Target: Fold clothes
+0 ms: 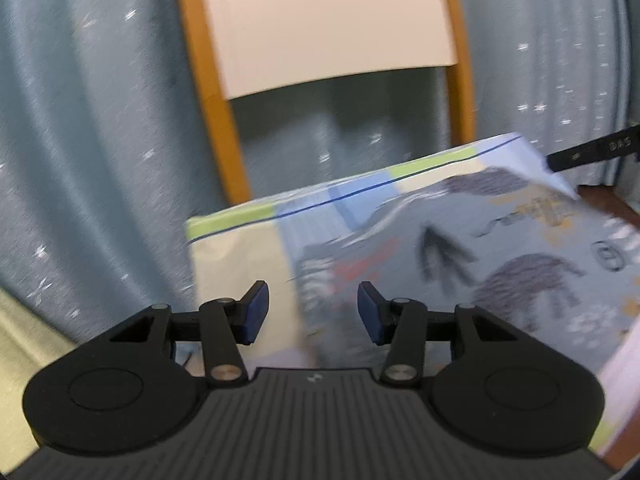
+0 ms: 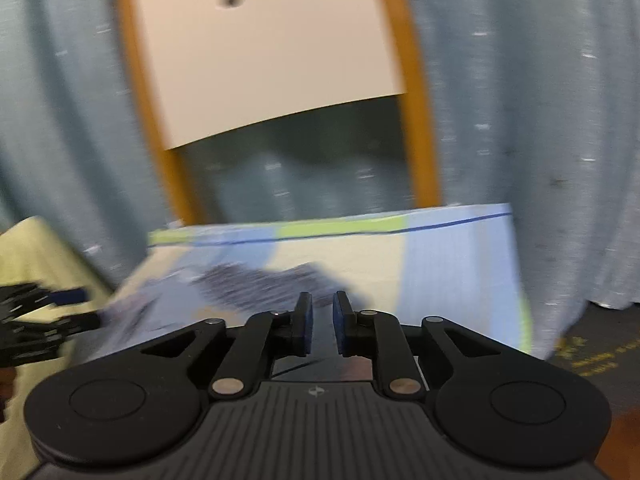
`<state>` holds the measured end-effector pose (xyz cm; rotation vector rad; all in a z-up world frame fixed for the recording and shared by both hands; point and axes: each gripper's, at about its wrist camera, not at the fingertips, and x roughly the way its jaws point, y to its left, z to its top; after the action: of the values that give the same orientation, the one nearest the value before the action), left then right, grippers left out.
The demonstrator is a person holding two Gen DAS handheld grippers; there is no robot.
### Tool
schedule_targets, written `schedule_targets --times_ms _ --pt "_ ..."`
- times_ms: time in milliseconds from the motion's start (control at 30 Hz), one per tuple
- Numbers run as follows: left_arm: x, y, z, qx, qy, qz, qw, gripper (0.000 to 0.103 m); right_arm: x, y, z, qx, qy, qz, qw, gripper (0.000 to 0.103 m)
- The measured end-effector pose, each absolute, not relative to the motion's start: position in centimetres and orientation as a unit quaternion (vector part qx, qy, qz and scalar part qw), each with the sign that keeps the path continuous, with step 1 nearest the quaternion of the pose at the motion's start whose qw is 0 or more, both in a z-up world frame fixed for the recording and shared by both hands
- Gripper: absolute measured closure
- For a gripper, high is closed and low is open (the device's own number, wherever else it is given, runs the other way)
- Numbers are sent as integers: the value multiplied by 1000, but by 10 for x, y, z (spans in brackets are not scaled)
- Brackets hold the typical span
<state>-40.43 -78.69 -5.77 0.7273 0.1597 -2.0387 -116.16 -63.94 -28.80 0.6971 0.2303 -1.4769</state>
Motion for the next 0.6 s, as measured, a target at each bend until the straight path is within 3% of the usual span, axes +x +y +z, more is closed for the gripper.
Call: schedule_targets --times_ms 233,467,600 --pt "-416 -768 -85 361 8 -819 446 58 -1147 -615 -313 313 172 -634 686 86" --pt "-396 -731 -65 329 -1 -834 444 59 -1147 -559 -295 296 135 -652 685 73" --pt "-398 -699 -59 292 -6 -869 400 59 -1131 -542 -297 283 129 -647 696 73"
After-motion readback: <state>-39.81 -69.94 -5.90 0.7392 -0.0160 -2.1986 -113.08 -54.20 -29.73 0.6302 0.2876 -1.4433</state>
